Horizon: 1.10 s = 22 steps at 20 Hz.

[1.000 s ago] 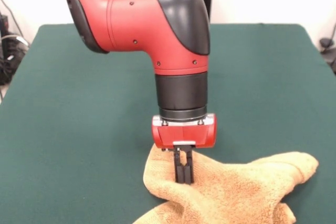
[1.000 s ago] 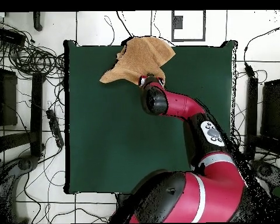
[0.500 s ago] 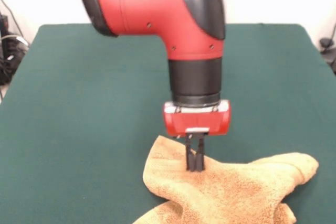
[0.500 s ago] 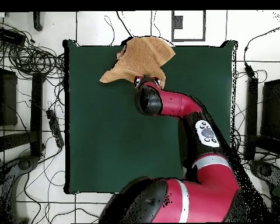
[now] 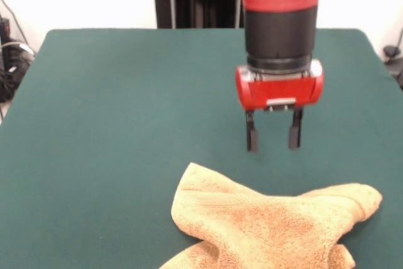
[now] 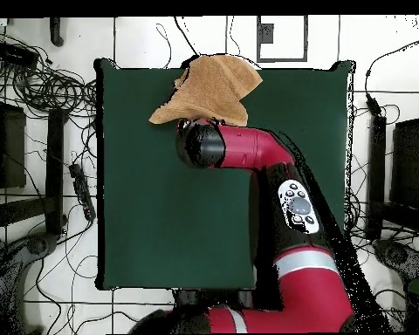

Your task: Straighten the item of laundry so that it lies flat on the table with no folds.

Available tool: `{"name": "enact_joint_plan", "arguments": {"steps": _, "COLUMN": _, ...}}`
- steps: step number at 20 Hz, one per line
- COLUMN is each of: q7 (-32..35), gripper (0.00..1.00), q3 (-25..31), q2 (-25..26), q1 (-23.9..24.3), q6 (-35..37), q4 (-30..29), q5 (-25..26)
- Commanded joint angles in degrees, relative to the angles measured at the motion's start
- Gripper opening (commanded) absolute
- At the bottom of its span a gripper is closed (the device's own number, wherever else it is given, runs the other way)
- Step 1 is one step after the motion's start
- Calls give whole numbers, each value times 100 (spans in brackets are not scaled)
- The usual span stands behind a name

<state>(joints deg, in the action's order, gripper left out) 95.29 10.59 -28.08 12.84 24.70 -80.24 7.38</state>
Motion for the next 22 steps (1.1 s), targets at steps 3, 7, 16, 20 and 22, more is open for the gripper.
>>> {"name": "enact_joint_plan", "arguments": {"steps": 3, "q7": 286, "gripper": 100, "q3": 256, "q2": -91, "q1": 24, "q6": 204, "q4": -1480, "q5": 318}}
{"name": "enact_joint_plan", "arguments": {"steps": 7, "q7": 433, "gripper": 100, "q3": 188, "q2": 323, "q1": -48, "q6": -446, "q4": -1579, "q5": 549}}
{"name": "enact_joint_plan", "arguments": {"steps": 16, "q7": 1385, "gripper": 100, "q3": -963, "q2": 1097, "q1": -984, "q6": -2491, "q4": -1149, "q5": 796}}
{"name": "enact_joint_plan", "arguments": {"steps": 20, "q7": 1260, "gripper": 100, "q3": -1032, "q2": 1060, "q1": -1003, "q6": -2515, "q4": -1141, "q5": 615}}
{"name": "enact_joint_plan", "arguments": {"steps": 22, "q7": 1084, "gripper": 100, "q3": -936, "q2": 925, "q1": -924, "q6": -2388, "q4": -1164, "q5": 596}}
